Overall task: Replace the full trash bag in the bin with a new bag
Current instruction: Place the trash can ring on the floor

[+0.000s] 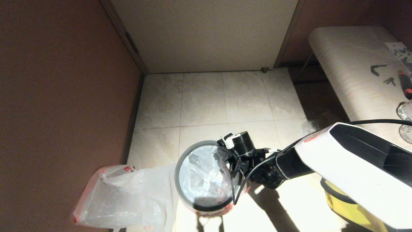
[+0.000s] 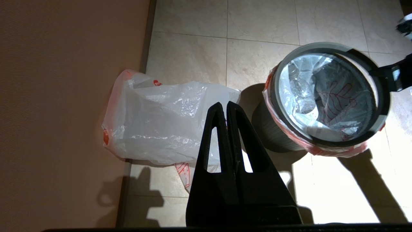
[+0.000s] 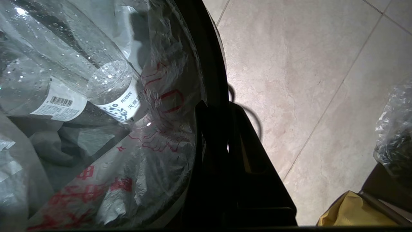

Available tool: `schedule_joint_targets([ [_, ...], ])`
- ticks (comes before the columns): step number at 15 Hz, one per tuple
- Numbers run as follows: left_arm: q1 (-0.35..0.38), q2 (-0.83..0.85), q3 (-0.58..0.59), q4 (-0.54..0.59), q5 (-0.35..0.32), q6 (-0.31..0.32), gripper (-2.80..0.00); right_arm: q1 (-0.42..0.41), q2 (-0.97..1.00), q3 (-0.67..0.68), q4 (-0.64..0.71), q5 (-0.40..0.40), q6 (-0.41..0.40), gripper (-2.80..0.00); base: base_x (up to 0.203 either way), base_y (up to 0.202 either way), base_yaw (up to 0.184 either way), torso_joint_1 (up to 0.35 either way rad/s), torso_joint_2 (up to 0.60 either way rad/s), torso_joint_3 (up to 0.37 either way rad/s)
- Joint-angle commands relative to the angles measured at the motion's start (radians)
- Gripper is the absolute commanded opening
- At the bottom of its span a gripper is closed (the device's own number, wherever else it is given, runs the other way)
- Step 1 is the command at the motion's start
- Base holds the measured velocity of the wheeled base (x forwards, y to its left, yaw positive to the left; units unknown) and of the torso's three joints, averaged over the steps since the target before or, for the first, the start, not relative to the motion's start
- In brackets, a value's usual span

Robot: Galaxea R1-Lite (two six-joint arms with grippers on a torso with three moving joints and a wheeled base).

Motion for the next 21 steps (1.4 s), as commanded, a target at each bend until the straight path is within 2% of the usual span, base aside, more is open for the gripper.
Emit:
schedule_joint_targets([
  [1, 0.000, 0.000, 0.000, 0.001, 0.001, -0.001, -2.80, 0.009, -0.053, 0.027, -0.003, -0.002, 0.000, -2.80, 0.000, 0.000, 0.000, 0.000, 0.00, 0.000],
  [3, 0.000, 0.000, 0.000, 0.001, 0.001, -0.001, -2.80, 0.036, -0.096, 0.069, -0.002, -0.002, 0.002, -2.80, 0.000, 0.000, 0.000, 0.000, 0.00, 0.000],
  [6, 0.000, 0.000, 0.000, 0.001, 0.001, -0.001, -2.80, 0.062, -0.150, 0.079, 0.002, -0.001, 0.057, -2.80, 0.000, 0.000, 0.000, 0.000, 0.00, 0.000],
  [9, 0.000, 0.000, 0.000, 0.001, 0.001, -0.001, -2.80, 0.088, -0.254, 0.081, 0.159, 0.010, 0.160, -2.80, 0.000, 0.000, 0.000, 0.000, 0.00, 0.000],
  [12, 0.000, 0.000, 0.000, 0.001, 0.001, -0.001, -2.80, 0.068, -0.319, 0.082, 0.181, 0.015, 0.187, -2.80, 0.000, 0.000, 0.000, 0.000, 0.00, 0.000],
  [14, 0.000, 0.001, 0.000, 0.001, 0.001, -0.001, -2.80, 0.004, -0.368, 0.081, 0.185, 0.017, 0.187, -2.80, 0.000, 0.000, 0.000, 0.000, 0.00, 0.000],
  [16, 0.000, 0.000, 0.000, 0.001, 0.001, -0.001, -2.80, -0.097, -0.405, 0.081, 0.195, 0.033, 0.187, -2.80, 0.000, 0.000, 0.000, 0.000, 0.00, 0.000],
  [21, 0.000, 0.000, 0.000, 0.001, 0.001, -0.001, -2.80, -0.436, -0.454, 0.083, 0.258, 0.206, 0.203, -2.80, 0.000, 0.000, 0.000, 0.000, 0.00, 0.000],
])
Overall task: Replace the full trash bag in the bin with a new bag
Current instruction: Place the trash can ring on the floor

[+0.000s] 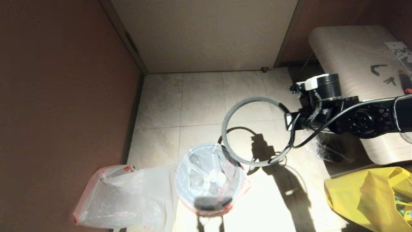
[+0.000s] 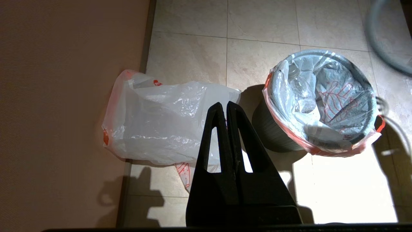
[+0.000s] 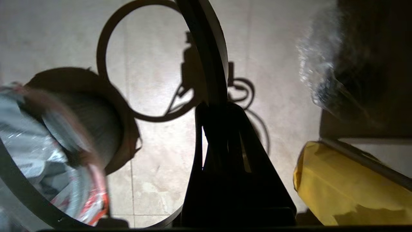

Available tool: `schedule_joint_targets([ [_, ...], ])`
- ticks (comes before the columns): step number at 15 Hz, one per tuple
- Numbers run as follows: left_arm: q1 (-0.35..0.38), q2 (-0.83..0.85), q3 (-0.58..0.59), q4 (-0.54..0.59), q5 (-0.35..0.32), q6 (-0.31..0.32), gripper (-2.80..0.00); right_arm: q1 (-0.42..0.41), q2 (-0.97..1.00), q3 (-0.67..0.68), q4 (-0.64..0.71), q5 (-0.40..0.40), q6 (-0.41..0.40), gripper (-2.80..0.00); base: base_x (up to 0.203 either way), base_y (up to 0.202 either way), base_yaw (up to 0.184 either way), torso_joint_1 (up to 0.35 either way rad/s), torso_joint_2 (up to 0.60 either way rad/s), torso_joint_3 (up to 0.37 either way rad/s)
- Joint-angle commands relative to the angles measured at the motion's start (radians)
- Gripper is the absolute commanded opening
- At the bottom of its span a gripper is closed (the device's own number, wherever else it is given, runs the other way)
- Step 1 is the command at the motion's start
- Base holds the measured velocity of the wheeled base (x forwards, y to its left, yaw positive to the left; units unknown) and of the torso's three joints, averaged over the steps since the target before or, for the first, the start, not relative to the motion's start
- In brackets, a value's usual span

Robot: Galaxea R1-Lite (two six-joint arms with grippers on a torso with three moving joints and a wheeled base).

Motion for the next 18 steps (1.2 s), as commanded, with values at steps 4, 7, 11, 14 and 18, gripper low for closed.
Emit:
schedule_joint_targets([
  [4, 0.000, 0.000, 0.000, 0.000, 0.001, -0.001, -2.80, -0.229, 0.035, 0.104, 0.013, 0.116, 0.006, -2.80, 0.000, 0.000, 0.000, 0.000, 0.00, 0.000],
  [7, 0.000, 0.000, 0.000, 0.000, 0.001, -0.001, -2.80, -0.267, 0.134, 0.208, -0.093, 0.076, -0.039, -2.80, 0.000, 0.000, 0.000, 0.000, 0.00, 0.000],
  [11, 0.000, 0.001, 0.000, 0.000, 0.001, -0.001, -2.80, -0.298, 0.334, 0.220, -0.230, 0.054, -0.083, -2.80, 0.000, 0.000, 0.000, 0.000, 0.00, 0.000],
  [14, 0.000, 0.000, 0.000, 0.000, 0.001, -0.001, -2.80, -0.291, 0.506, 0.165, -0.344, 0.051, -0.094, -2.80, 0.000, 0.000, 0.000, 0.000, 0.00, 0.000],
  [18, 0.000, 0.000, 0.000, 0.000, 0.001, -0.001, -2.80, -0.281, 0.676, 0.074, -0.385, 0.045, -0.108, -2.80, 0.000, 0.000, 0.000, 0.000, 0.00, 0.000],
])
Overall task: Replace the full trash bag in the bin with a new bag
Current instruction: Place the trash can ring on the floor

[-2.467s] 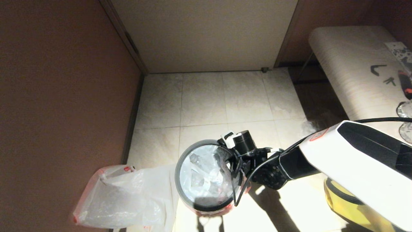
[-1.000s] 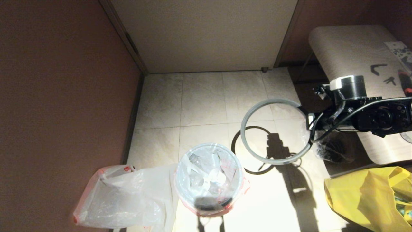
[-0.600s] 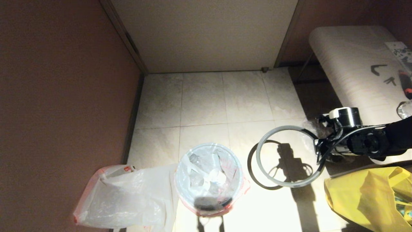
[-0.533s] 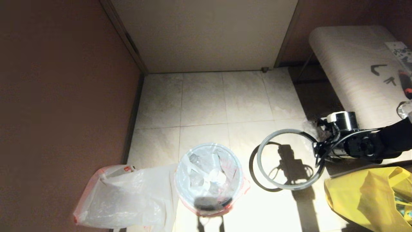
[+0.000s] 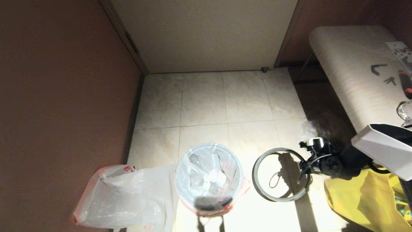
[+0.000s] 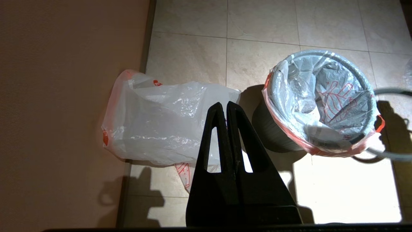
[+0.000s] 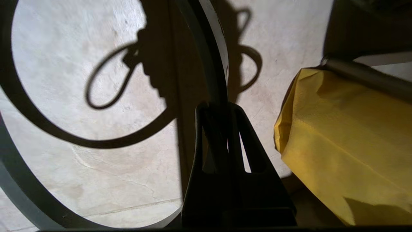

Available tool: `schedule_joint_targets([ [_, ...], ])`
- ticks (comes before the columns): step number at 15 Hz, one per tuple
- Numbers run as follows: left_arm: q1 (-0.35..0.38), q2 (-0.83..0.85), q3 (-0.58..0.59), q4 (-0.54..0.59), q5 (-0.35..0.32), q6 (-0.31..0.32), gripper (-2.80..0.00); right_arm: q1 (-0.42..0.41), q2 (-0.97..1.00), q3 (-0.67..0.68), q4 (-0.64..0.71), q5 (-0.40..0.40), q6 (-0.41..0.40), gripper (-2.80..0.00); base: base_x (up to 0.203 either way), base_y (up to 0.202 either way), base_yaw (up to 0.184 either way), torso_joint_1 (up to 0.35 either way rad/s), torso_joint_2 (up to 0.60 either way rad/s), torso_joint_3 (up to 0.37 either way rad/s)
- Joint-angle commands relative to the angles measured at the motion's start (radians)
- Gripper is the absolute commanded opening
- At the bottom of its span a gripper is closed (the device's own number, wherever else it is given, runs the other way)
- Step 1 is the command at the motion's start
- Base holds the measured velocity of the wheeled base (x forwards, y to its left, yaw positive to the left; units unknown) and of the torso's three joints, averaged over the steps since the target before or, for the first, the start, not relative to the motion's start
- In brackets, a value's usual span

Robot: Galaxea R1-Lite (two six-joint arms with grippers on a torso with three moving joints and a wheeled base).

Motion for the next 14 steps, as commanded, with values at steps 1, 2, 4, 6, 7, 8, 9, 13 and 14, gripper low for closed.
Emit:
schedule_joint_targets([
  [1, 0.001, 0.001, 0.000, 0.000, 0.001, -0.001, -2.80, 0.005, 0.124, -0.027, -0.004, -0.012, -0.003, -2.80, 0.000, 0.000, 0.000, 0.000, 0.00, 0.000],
  [2, 0.001, 0.001, 0.000, 0.000, 0.001, -0.001, -2.80, 0.006, 0.150, -0.033, -0.002, -0.020, -0.005, -2.80, 0.000, 0.000, 0.000, 0.000, 0.00, 0.000],
  [4, 0.001, 0.001, 0.000, 0.000, 0.001, -0.001, -2.80, 0.007, 0.185, -0.020, 0.000, -0.025, -0.010, -2.80, 0.000, 0.000, 0.000, 0.000, 0.00, 0.000],
  [6, 0.001, 0.001, 0.000, 0.000, 0.001, -0.001, -2.80, 0.015, 0.237, -0.013, -0.011, -0.062, -0.008, 0.00, 0.000, 0.000, 0.000, 0.000, 0.00, 0.000],
  [7, 0.001, 0.000, 0.000, 0.000, 0.001, -0.001, -2.80, 0.027, 0.250, -0.011, -0.061, -0.082, -0.004, 0.00, 0.000, 0.000, 0.000, 0.000, 0.00, 0.000],
  [8, 0.001, 0.000, 0.000, 0.000, 0.001, -0.001, -2.80, 0.044, 0.255, 0.000, -0.121, -0.089, -0.001, 0.00, 0.000, 0.000, 0.000, 0.000, 0.00, 0.000],
  [9, 0.001, 0.000, 0.000, 0.000, 0.001, -0.001, -2.80, 0.062, 0.248, 0.022, -0.149, -0.094, -0.002, 0.00, 0.000, 0.000, 0.000, 0.000, 0.00, 0.000],
  [13, 0.001, 0.000, 0.000, 0.000, 0.001, -0.001, -2.80, 0.114, 0.091, 0.126, -0.157, -0.097, 0.060, 0.00, 0.000, 0.000, 0.000, 0.000, 0.00, 0.000],
  [14, 0.001, 0.000, 0.000, 0.000, 0.001, -0.001, -2.80, 0.133, 0.035, 0.159, -0.156, -0.097, 0.098, 0.00, 0.000, 0.000, 0.000, 0.000, 0.00, 0.000],
])
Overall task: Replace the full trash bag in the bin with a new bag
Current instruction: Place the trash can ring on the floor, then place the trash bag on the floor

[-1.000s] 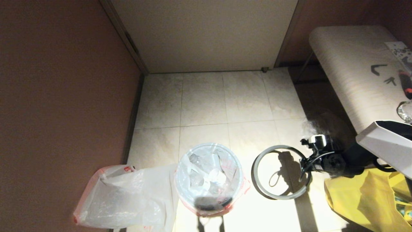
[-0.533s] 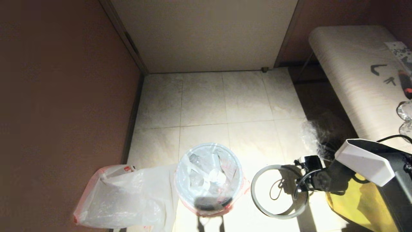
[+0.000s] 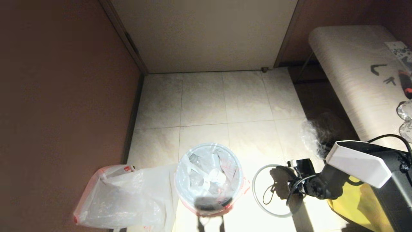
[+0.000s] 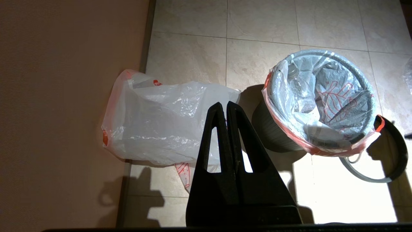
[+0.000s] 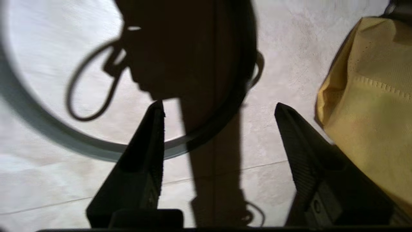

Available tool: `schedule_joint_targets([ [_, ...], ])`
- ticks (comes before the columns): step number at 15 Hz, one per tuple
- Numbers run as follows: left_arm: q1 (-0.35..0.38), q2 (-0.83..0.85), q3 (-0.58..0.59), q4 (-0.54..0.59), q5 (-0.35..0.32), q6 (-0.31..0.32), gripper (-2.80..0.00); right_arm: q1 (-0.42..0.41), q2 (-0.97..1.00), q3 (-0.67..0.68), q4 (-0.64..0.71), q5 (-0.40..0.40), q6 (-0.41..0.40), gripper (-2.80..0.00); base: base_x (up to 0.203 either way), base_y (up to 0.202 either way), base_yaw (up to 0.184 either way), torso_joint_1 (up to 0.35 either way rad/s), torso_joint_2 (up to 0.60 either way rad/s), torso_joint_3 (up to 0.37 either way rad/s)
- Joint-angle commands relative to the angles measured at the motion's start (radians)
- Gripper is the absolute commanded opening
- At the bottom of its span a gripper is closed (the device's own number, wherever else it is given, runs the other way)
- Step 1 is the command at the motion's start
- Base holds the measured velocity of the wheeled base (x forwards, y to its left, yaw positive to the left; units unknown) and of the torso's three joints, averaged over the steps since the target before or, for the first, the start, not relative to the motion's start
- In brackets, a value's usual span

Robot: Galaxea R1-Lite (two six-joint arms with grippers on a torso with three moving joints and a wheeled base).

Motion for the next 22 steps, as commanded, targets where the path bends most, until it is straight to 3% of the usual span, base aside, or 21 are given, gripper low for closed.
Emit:
schedule_joint_targets([
  [1, 0.001, 0.000, 0.000, 0.000, 0.001, -0.001, -2.80, 0.031, -0.130, 0.066, -0.004, -0.002, 0.039, -2.80, 0.000, 0.000, 0.000, 0.000, 0.00, 0.000],
  [6, 0.001, 0.000, 0.000, 0.000, 0.001, -0.001, -2.80, 0.139, -0.291, 0.225, -0.001, 0.000, 0.166, -2.80, 0.000, 0.000, 0.000, 0.000, 0.00, 0.000],
  [11, 0.001, 0.000, 0.000, 0.000, 0.001, -0.001, -2.80, 0.234, -0.280, 0.242, 0.067, -0.032, 0.331, -2.80, 0.000, 0.000, 0.000, 0.000, 0.00, 0.000],
  [13, 0.001, 0.000, 0.000, 0.000, 0.001, -0.001, -2.80, 0.266, -0.279, 0.251, 0.063, 0.004, 0.396, -2.80, 0.000, 0.000, 0.000, 0.000, 0.00, 0.000],
  [15, 0.001, 0.001, 0.000, 0.000, 0.001, -0.001, -2.80, 0.267, -0.288, 0.285, 0.011, 0.058, 0.403, -2.80, 0.000, 0.000, 0.000, 0.000, 0.00, 0.000],
  [16, 0.001, 0.000, 0.000, 0.000, 0.001, -0.001, -2.80, 0.269, -0.289, 0.283, -0.029, 0.062, 0.398, 0.00, 0.000, 0.000, 0.000, 0.000, 0.00, 0.000],
  [19, 0.001, 0.000, 0.000, 0.000, 0.001, -0.001, -2.80, 0.276, -0.293, 0.212, -0.051, 0.070, 0.392, 0.00, 0.000, 0.000, 0.000, 0.000, 0.00, 0.000],
  [22, 0.001, 0.000, 0.000, 0.000, 0.001, -0.001, -2.80, 0.304, -0.311, 0.169, -0.049, 0.127, 0.392, 0.00, 0.000, 0.000, 0.000, 0.000, 0.00, 0.000],
])
